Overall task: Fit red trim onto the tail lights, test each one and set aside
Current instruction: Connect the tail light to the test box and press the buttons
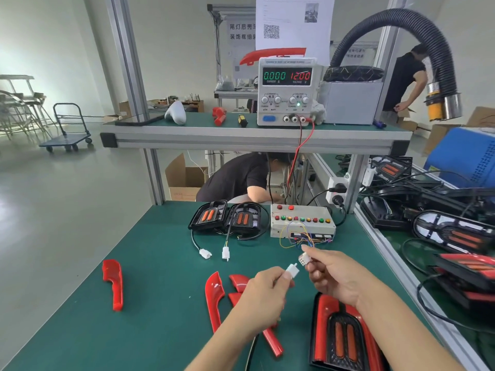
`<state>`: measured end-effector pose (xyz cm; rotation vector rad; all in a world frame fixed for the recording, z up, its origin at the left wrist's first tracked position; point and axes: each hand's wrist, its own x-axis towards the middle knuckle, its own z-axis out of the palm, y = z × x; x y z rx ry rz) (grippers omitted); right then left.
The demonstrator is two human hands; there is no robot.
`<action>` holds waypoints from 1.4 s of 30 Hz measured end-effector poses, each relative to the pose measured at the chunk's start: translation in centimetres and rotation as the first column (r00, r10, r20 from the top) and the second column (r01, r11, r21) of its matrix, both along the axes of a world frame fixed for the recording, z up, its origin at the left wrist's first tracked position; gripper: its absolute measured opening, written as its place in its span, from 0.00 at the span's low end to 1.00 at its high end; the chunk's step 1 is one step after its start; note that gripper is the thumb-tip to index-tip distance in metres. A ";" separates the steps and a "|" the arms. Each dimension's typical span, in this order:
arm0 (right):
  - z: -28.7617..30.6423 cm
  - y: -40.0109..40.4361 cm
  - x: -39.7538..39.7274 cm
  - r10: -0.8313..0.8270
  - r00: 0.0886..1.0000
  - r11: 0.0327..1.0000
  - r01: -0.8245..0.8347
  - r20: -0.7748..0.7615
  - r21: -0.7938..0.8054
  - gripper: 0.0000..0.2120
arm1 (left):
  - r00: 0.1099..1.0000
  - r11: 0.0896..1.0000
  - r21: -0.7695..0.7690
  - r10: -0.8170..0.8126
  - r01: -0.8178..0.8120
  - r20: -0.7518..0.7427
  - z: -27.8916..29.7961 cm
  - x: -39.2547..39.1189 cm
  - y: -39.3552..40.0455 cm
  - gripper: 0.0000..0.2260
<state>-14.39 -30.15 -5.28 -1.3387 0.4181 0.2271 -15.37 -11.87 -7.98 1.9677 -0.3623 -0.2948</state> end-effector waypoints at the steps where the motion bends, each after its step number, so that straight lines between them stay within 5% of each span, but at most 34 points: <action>1: -0.1 0.0 0.0 0.000 1.000 1.000 0.000 -0.005 0.000 0.14 | 1.000 1.000 0.009 -0.006 0.006 -0.001 -0.2 0.2 -0.2 0.14; 34: -0.6 -0.3 -0.3 0.095 0.994 0.995 -0.094 0.055 -0.026 0.09 | 0.996 0.998 -0.036 0.046 -0.044 0.071 -2.0 0.8 -1.1 0.12; 42: -0.7 -0.3 -0.3 0.067 0.991 0.987 -0.048 0.119 -0.155 0.12 | 0.996 0.994 -0.069 0.089 -0.087 0.017 -2.1 0.8 -1.2 0.24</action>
